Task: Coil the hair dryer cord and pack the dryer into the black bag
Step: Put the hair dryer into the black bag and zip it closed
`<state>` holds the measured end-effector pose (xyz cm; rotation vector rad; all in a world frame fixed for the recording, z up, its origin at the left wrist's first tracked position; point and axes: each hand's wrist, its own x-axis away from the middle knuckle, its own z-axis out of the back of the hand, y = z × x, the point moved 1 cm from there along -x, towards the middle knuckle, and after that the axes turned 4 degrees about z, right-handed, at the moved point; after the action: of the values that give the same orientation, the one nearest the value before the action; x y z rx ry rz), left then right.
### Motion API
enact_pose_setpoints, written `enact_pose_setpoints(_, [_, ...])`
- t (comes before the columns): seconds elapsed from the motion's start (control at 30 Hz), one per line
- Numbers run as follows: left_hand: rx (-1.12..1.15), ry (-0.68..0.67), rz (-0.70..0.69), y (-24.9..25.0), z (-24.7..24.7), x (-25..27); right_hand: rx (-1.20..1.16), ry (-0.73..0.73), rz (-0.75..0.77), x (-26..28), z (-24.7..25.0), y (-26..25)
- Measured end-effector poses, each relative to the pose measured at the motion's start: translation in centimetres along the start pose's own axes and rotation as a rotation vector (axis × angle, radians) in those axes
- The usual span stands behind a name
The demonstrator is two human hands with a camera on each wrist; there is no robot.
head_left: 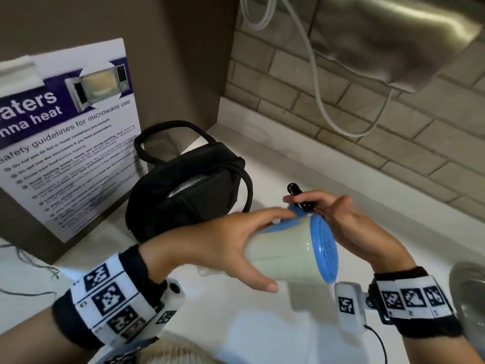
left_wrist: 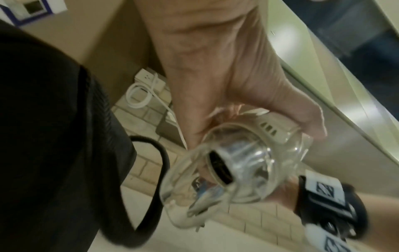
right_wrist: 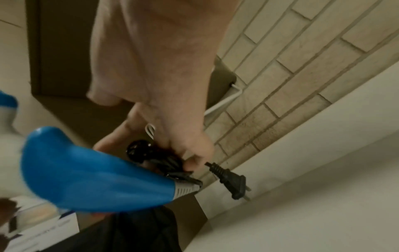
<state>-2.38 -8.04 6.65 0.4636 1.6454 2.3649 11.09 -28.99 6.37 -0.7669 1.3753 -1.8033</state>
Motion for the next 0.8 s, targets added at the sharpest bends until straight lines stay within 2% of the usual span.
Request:
enact_pose_setpoints(0.07, [0.096, 0.015, -0.028, 0.8, 1.4, 0.5, 0.102, -0.093, -0.023, 0.3, -0.5, -2.1])
enact_pose_setpoints(0.13, [0.184, 0.011, -0.067, 1.6, 2.5, 1.0, 0.247, -0.118, -0.037, 0.3, -1.1, -3.8])
enact_pose_setpoints(0.27, [0.3, -0.003, -0.146, 2.2, 3.8, 1.5, 0.585, 0.027, 0.085, -1.2, -3.1, -6.0])
enact_pose_setpoints(0.4, [0.453, 0.051, -0.251, 1.6, 5.3, 2.1, 0.558, 0.106, 0.152, -2.5, -3.8, -6.9])
enact_pose_setpoints(0.5, [0.552, 0.235, -0.318, 0.7, 7.0, 2.7, 0.617, 0.178, 0.199, -3.3, -3.7, -7.7])
enact_pose_setpoints(0.53, [0.573, 0.339, -0.328, 0.3, 7.6, 3.0, 0.612, 0.205, 0.223, -3.7, -3.8, -8.2])
enact_pose_setpoints(0.6, [0.499, 0.653, -0.3, -0.8, 8.6, 3.3, 0.622, 0.274, 0.293, -4.8, -4.0, -9.0])
enact_pose_setpoints(0.67, [0.273, 0.955, -0.207, -2.6, 9.5, 3.5, 0.725, 0.364, 0.348, -6.1, -3.9, -9.1])
enact_pose_setpoints(0.7, [0.138, 1.034, -0.149, -3.6, 9.8, 3.6, 0.794, 0.411, 0.347, -6.8, -4.1, -9.1])
enact_pose_setpoints(0.8, [-0.272, 1.054, 0.049, -6.8, 10.4, 3.7, 0.99, 0.482, 0.351, -8.7, -5.5, -8.8])
